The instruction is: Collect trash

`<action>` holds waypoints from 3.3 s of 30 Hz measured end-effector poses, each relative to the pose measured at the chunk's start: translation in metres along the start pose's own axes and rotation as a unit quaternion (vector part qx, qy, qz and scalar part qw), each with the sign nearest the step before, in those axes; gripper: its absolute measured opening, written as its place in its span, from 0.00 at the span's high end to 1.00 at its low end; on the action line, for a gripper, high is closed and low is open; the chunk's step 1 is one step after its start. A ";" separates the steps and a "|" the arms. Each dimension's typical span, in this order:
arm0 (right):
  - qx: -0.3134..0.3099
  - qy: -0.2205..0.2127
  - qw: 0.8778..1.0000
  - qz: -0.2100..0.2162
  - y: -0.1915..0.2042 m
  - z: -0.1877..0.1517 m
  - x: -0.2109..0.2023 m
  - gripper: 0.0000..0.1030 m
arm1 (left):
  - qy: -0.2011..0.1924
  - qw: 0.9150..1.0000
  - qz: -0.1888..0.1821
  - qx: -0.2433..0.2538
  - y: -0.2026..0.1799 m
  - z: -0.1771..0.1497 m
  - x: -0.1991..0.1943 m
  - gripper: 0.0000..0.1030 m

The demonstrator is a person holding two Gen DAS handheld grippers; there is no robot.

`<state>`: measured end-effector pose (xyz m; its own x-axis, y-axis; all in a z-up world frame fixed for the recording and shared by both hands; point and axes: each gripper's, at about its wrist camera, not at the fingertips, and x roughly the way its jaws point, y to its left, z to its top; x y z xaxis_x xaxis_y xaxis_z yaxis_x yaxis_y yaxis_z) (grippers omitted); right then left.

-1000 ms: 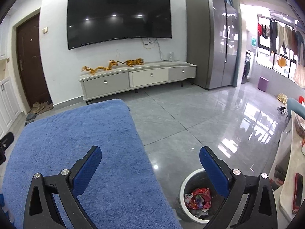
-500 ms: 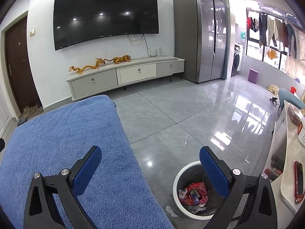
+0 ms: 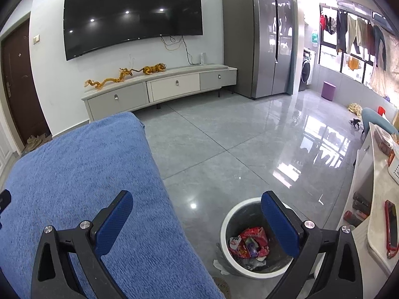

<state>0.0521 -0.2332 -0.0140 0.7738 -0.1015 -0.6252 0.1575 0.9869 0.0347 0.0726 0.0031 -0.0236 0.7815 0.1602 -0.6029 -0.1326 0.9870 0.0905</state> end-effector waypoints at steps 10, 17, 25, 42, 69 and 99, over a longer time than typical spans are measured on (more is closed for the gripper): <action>0.010 0.003 1.000 -0.019 -0.025 -0.014 -0.006 0.00 | -0.008 0.999 -0.033 0.037 -0.040 -0.003 -0.016 0.01; 0.021 -0.001 0.999 -0.032 -0.042 -0.018 -0.009 0.00 | -0.012 0.998 -0.041 0.055 -0.062 -0.004 -0.022 0.01; 0.034 -0.007 0.998 -0.046 -0.060 -0.018 -0.012 0.00 | -0.021 0.996 -0.049 0.074 -0.081 0.000 -0.023 0.01; 0.025 -0.041 0.997 -0.062 -0.064 -0.004 -0.031 0.00 | -0.034 0.996 -0.048 0.064 -0.088 0.011 -0.020 0.01; 0.013 -0.046 0.997 -0.067 -0.059 0.000 -0.034 0.00 | -0.039 0.997 -0.049 0.052 -0.078 0.012 -0.024 0.01; 0.012 -0.046 0.997 -0.068 -0.059 0.000 -0.034 0.00 | -0.042 0.996 -0.060 0.046 -0.075 0.010 -0.026 0.01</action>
<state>0.0161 -0.2875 0.0054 0.7975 -0.2456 -0.5511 0.2779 0.9603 -0.0257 0.0682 -0.0753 -0.0067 0.8366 0.0373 -0.5465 0.0186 0.9952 0.0964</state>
